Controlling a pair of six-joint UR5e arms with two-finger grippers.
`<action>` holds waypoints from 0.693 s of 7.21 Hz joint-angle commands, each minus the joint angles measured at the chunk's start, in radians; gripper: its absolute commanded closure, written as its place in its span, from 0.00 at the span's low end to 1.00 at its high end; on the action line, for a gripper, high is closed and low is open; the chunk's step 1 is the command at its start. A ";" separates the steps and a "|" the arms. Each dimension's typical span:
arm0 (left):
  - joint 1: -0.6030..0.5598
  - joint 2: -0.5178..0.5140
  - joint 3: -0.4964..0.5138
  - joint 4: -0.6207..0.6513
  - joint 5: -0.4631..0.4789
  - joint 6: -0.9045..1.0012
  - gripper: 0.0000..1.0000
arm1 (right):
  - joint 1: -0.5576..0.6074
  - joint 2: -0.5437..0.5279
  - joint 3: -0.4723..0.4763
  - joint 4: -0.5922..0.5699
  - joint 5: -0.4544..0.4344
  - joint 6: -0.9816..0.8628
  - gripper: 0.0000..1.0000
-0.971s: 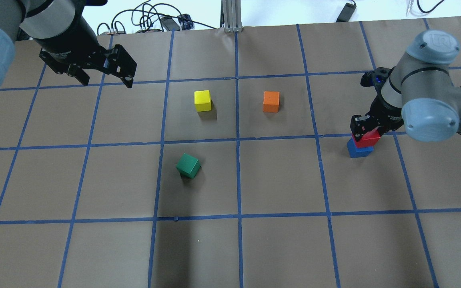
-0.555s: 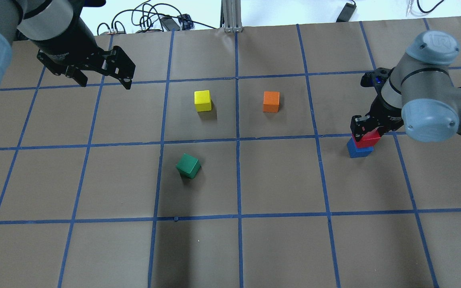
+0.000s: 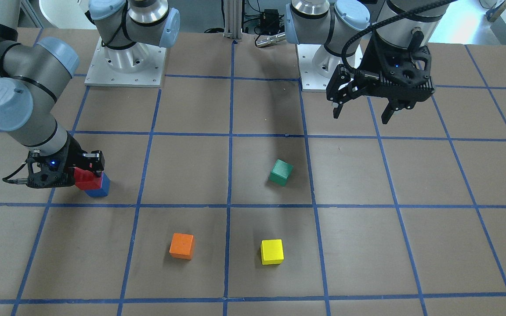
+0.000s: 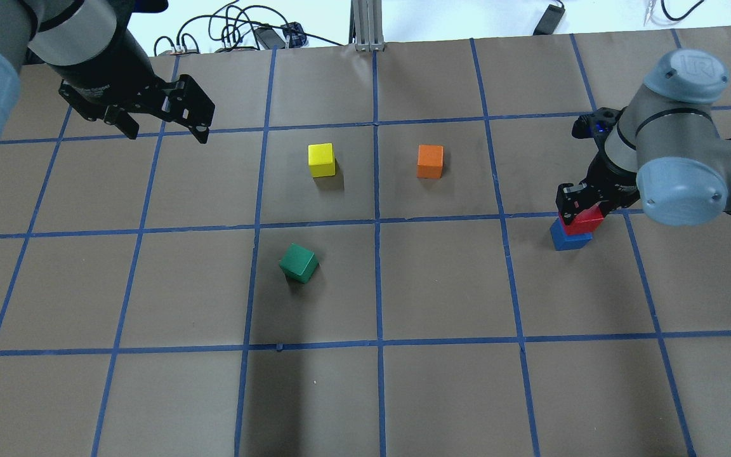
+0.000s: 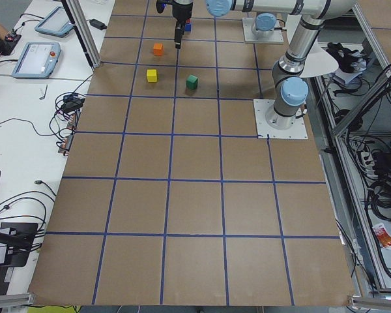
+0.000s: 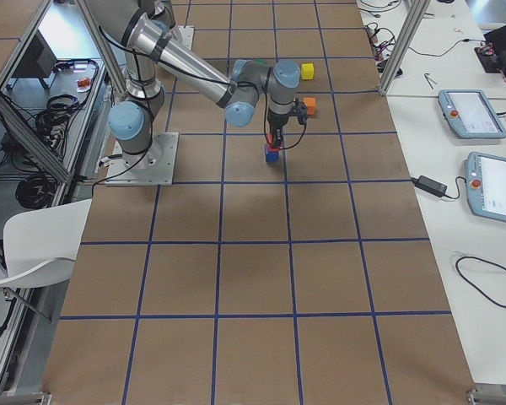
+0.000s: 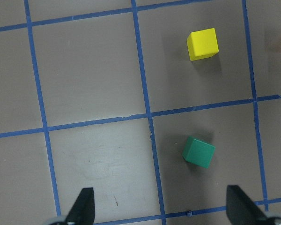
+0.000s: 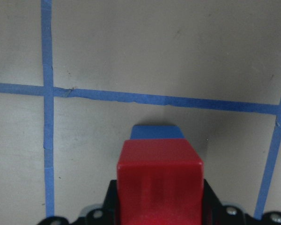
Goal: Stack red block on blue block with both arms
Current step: 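Lower the red cube onto the blue cube and open the right gripper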
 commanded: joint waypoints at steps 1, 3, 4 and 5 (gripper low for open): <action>0.000 0.004 -0.011 0.003 0.001 0.000 0.00 | 0.000 0.000 0.002 0.001 0.000 -0.001 0.59; -0.002 0.004 -0.013 0.005 0.001 0.006 0.00 | 0.000 0.000 0.006 0.003 -0.002 0.001 0.44; -0.002 0.004 -0.013 0.003 -0.006 0.003 0.00 | 0.000 0.000 0.006 0.003 -0.002 -0.001 0.33; -0.002 0.005 -0.011 0.003 -0.008 0.003 0.00 | 0.000 0.000 0.006 0.003 -0.002 -0.001 0.09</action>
